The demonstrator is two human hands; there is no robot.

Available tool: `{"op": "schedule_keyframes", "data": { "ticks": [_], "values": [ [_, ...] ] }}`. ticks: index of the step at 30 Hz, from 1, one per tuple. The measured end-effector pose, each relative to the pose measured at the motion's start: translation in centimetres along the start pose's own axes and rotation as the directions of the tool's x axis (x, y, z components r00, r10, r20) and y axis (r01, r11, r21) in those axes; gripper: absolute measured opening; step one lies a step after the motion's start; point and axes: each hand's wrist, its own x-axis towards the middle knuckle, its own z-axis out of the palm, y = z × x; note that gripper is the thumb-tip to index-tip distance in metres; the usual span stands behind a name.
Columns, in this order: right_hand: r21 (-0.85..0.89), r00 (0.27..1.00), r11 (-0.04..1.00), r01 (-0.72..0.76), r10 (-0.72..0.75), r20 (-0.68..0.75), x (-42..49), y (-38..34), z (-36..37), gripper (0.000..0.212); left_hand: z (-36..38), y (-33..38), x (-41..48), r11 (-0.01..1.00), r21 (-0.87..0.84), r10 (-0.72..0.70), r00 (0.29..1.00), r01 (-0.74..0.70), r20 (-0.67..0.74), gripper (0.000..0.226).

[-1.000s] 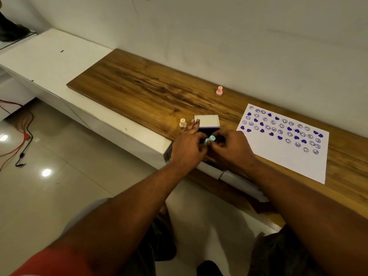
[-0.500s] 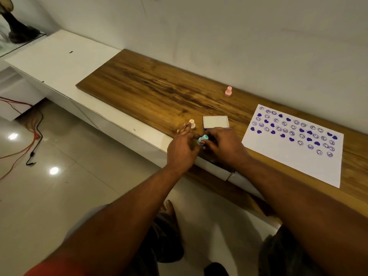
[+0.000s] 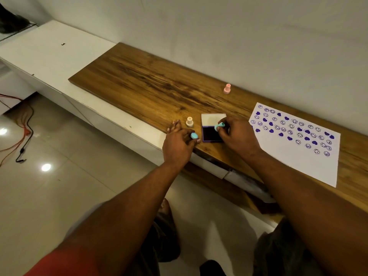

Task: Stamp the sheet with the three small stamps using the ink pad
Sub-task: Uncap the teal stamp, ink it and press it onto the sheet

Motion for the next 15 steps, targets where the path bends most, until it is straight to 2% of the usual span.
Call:
{"op": "schedule_keyframes", "data": {
  "ticks": [10, 15],
  "values": [
    [-0.025, 1.0, 0.999, 0.021, -0.021, 0.016, -0.04, 0.37, 0.01, 0.035, 0.51, -0.28, 0.28, 1.0, -0.023, -0.014, 1.0, 0.014, 0.017, 0.056],
    [-0.03, 1.0, 0.999, 0.02, -0.019, 0.023, -0.07, 0.51, -0.19, 0.036, 0.79, -0.21, -0.49, 1.0, -0.026, 0.017, 0.999, -0.018, -0.028, 0.063]
  ]
}}
